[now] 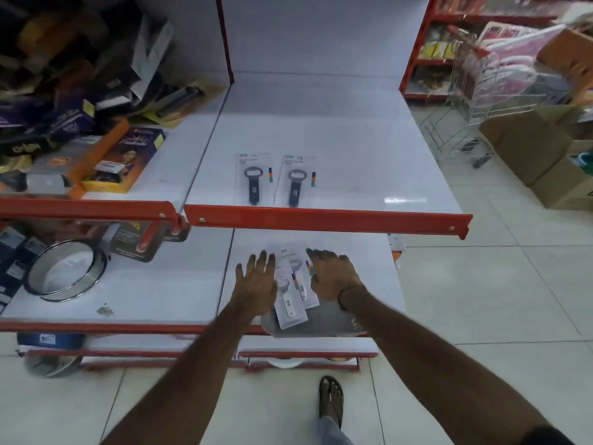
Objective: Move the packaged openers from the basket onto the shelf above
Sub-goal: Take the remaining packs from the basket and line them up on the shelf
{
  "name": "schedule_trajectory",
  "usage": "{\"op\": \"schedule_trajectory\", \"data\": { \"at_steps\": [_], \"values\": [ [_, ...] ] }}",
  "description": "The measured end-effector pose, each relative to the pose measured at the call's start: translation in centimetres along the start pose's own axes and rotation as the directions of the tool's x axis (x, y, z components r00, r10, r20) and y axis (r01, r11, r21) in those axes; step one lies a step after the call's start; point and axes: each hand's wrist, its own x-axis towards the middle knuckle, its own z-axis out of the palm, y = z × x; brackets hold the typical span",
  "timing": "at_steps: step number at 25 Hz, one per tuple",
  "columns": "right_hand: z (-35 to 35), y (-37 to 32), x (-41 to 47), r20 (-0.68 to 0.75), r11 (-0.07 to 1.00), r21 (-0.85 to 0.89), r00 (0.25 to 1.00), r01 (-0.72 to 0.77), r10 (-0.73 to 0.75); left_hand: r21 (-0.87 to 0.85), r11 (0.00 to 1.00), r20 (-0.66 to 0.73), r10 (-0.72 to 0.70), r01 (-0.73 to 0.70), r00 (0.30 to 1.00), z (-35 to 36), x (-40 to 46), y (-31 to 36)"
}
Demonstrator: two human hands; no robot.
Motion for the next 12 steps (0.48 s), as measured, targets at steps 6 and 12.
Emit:
{"op": "schedule_trajectory", "data": {
  "at_steps": [6,12],
  "values": [
    [2.8,-0.7,7.2,0.041,0.986,-0.099,0.991,0.133,-0.130,-0.118,0.993,-0.210,-0.002,-0.023,0.978,1.8,3.8,-0.3],
    [0.9,-0.5,6.5,-0.127,0.983,-0.115,0.979,0.145,-0.160,-0.242,0.970,-0.240,-0.047,-0.013,0.970,-0.8,3.3,0.3]
  ]
}}
